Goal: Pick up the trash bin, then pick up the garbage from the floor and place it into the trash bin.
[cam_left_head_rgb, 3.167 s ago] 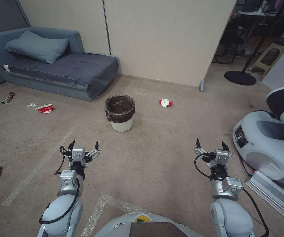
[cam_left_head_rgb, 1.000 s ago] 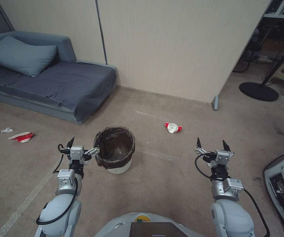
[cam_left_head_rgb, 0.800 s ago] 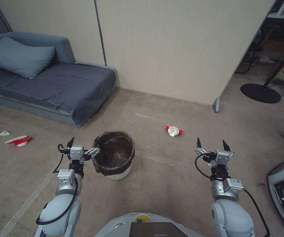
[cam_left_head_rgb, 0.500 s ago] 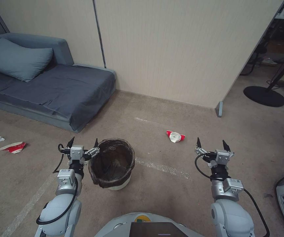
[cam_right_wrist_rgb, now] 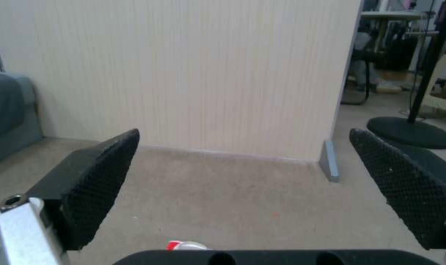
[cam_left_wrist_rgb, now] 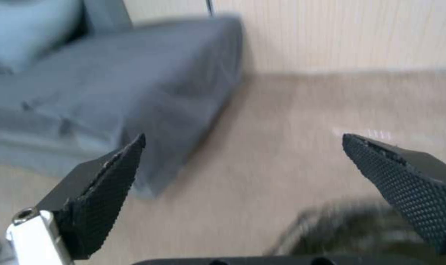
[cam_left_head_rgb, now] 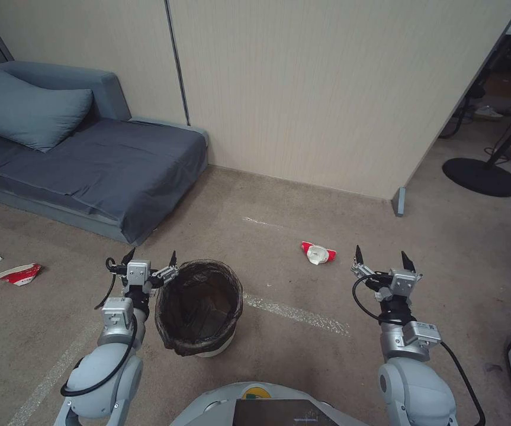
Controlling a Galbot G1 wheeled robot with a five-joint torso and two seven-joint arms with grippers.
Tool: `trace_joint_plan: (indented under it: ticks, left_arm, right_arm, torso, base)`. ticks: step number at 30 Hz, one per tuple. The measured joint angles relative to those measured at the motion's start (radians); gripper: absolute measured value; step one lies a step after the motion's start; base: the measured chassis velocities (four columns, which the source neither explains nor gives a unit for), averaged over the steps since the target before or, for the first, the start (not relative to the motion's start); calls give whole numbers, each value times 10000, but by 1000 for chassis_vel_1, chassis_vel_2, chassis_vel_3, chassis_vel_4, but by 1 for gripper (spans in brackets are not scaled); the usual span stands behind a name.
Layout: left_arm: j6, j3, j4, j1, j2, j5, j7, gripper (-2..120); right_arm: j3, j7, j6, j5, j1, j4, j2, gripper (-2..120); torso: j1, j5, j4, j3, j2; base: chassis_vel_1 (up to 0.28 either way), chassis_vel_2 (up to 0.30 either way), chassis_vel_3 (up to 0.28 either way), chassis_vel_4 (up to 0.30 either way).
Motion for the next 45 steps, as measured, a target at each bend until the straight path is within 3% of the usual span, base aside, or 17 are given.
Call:
trace_joint_plan:
  ticks: [1, 3, 6, 7, 18, 30, 45]
  left_arm:
    - [0, 0, 0, 0, 0, 0, 0, 100]
    - [957, 35, 85, -135, 385, -342, -102, 100]
    - [1425, 95, 195, -248, 559, -448, -260, 100]
    - [1914, 167, 327, -350, 677, -512, -484, 100]
    - [3240, 568, 429, -352, 707, -1251, -1488, 100]
    - [3510, 934, 1373, -679, 445, -1439, -2012, 100]
    - [3479, 954, 1618, -762, 398, -1653, -2172, 100]
  right_arm:
    - [0, 0, 0, 0, 0, 0, 0, 100]
    - [-24, 65, -13, -6, -60, -95, 0, 100]
    - [-43, 89, -13, -8, -91, -156, -1, 100]
    - [-57, 114, 1, -46, -104, -267, -12, 100]
    - [-50, 218, 252, -172, -44, -761, -1, 100]
    - [-70, 220, 378, -221, -122, -872, -1, 100]
    - [-143, 211, 474, -319, -167, -871, -1, 100]
  torso:
    - [0, 0, 0, 0, 0]
    - [0, 1, 0, 0, 0]
    - [0, -1, 1, 0, 0]
    - [0, 0, 1, 0, 0]
    - [0, 1, 2, 0, 0]
    - [0, 0, 1, 1, 0]
    - [0, 1, 1, 1, 0]
  base:
    - [0, 0, 0, 0]
    - [0, 0, 0, 0]
    - [0, 0, 0, 0]
    - [0, 0, 0, 0]
    - [0, 0, 0, 0]
    - [0, 0, 0, 0]
    - [0, 0, 0, 0]
